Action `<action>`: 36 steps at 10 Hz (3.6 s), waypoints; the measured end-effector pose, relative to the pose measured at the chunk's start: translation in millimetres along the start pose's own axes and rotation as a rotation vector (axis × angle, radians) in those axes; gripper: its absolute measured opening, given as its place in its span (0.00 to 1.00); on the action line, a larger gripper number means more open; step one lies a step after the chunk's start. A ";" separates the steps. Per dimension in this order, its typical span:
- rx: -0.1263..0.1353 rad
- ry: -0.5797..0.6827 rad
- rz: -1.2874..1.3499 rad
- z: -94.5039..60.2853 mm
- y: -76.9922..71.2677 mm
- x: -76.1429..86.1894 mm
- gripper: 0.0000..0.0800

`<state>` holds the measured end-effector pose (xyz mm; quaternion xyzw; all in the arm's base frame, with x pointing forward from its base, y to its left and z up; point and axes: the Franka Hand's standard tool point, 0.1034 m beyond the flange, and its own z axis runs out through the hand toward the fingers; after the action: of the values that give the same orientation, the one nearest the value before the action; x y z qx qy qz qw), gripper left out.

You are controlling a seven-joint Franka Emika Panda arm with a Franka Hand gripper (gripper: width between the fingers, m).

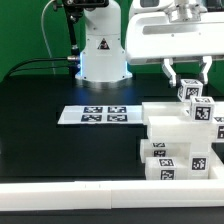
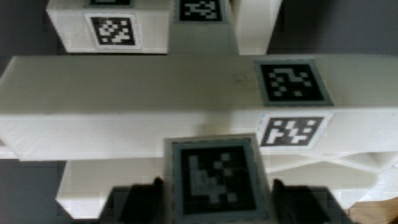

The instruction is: Assemble chair

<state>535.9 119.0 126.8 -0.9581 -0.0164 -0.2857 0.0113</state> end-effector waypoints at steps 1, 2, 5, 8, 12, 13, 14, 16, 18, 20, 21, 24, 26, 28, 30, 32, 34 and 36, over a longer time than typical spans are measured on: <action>0.000 0.000 -0.002 0.0 0.0 0.0 0.36; 0.000 0.000 -0.005 0.0 0.0 0.0 0.36; 0.000 -0.008 -0.012 0.5 0.0 -1.2 0.61; 0.011 -0.093 0.019 0.3 -5.8 11.1 0.80; 0.022 -0.415 0.068 -1.4 6.1 22.1 0.81; 0.019 -0.516 0.110 -4.7 4.2 18.9 0.81; 0.015 -0.587 0.158 -6.1 0.9 20.3 0.81; 0.015 -0.546 0.156 -0.2 4.0 24.6 0.81; 0.008 -0.550 0.174 8.0 10.1 24.5 0.81; -0.002 -0.549 0.190 14.6 6.1 18.3 0.81; -0.008 -0.554 0.205 15.7 1.6 15.5 0.81; -0.024 -0.553 0.262 15.9 3.2 15.9 0.51; -0.053 -0.553 0.364 16.0 3.1 15.7 0.35; -0.090 -0.551 0.493 16.0 3.0 15.6 0.35; -0.124 -0.548 0.608 16.1 3.3 15.3 0.35; -0.166 -0.542 0.750 16.3 6.3 15.2 0.35; -0.198 -0.536 0.865 16.5 12.2 15.5 0.35; -0.218 -0.529 0.938 16.9 23.6 16.8 0.35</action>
Offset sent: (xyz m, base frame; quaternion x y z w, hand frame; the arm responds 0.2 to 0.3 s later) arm 0.0000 0.0000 0.0000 0.0000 0.0000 0.0000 1.0000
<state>560.1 96.4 121.7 -0.8975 0.4398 0.0003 0.0338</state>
